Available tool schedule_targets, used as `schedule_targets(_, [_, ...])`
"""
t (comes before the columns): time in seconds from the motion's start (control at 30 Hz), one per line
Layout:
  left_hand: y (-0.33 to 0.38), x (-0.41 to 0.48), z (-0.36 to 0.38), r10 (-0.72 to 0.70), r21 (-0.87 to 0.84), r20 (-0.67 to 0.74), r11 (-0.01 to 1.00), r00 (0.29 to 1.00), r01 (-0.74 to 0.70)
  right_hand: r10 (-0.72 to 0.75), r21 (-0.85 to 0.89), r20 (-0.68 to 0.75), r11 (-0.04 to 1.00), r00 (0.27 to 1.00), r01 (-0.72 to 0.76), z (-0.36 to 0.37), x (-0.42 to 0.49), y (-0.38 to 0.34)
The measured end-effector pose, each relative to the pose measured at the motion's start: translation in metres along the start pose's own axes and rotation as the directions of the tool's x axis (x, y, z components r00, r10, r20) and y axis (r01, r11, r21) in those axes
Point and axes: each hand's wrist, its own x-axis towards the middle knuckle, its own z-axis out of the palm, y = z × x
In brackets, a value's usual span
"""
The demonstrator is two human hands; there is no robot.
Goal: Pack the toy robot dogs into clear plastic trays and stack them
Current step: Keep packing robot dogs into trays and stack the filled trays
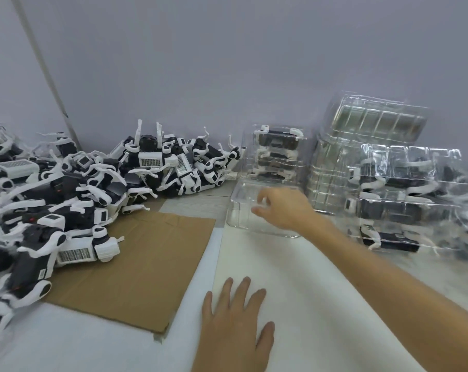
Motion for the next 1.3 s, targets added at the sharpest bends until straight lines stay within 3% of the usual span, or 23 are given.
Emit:
schedule_targets(0.13, [0.004,-0.003,-0.007,-0.048,-0.047,0.086,0.998,0.995,0.053,0.004,0.019,-0.105,1.0,0.995,-0.002,0.019,-0.024,0.008])
schedule_targets(0.27, [-0.004,-0.006,-0.003,-0.116,-0.402,0.048,0.907,0.992,0.125,0.009,0.178,-0.179,0.984,0.984,0.023,0.012,-0.053,0.0])
schedule_targets(0.4, [0.004,-0.01,-0.024,-0.291,-0.812,-0.046,0.569,0.956,0.134,0.062,0.439,-0.295,0.895,0.954,0.078,-0.008,-0.096,-0.013])
schedule_targets(0.47, [0.008,-0.01,-0.031,-0.337,-0.902,-0.046,0.419,0.941,0.105,0.093,0.604,-0.324,0.786,0.942,0.13,-0.017,-0.125,-0.021])
schedule_targets(0.6, [0.014,-0.012,-0.046,-0.259,-0.985,-0.083,0.165,0.962,-0.04,0.16,0.821,-0.367,0.52,0.916,0.238,-0.016,-0.185,-0.036])
schedule_targets(0.7, [0.016,-0.013,-0.052,-0.216,-0.979,-0.16,0.162,0.963,-0.126,0.254,0.897,-0.349,0.369,0.902,0.244,-0.005,-0.206,-0.046])
schedule_targets(1.0, [0.018,-0.017,-0.057,-0.046,-0.996,-0.089,0.022,0.995,-0.088,0.224,0.876,-0.334,0.432,0.915,0.214,0.008,-0.217,-0.053])
schedule_targets(1.17, [0.021,-0.018,-0.055,0.053,-0.997,-0.064,-0.035,0.997,-0.062,0.269,0.888,-0.382,0.371,0.884,0.271,0.006,-0.218,-0.052])
schedule_targets(1.3, [0.021,-0.018,-0.052,0.031,-0.998,-0.061,-0.017,0.998,-0.061,0.283,0.893,-0.384,0.356,0.879,0.276,0.006,-0.22,-0.053])
